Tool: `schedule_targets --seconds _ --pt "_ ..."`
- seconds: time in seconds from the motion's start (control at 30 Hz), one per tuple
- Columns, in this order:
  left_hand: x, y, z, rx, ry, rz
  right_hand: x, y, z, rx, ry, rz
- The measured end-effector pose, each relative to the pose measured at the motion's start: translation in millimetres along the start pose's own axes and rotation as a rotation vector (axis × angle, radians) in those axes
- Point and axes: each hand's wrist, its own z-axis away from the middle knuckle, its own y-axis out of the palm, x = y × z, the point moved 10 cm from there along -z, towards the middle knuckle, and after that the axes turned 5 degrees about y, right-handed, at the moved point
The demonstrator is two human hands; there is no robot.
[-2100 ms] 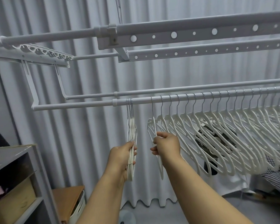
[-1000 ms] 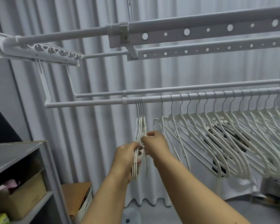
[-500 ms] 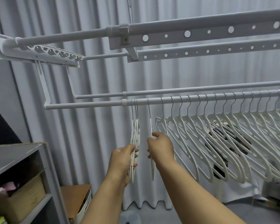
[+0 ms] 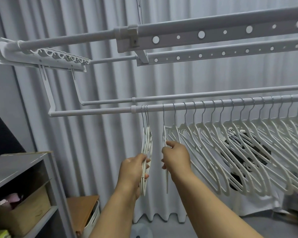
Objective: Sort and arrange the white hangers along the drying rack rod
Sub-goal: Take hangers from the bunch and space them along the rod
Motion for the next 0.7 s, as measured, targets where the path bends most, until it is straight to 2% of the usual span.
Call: schedule_targets --seconds 0.7 --pt "-0.3 0.0 1.0 0.015 -0.016 0.001 -1.9 -8.5 2.5 -0.005 0.0 0.084"
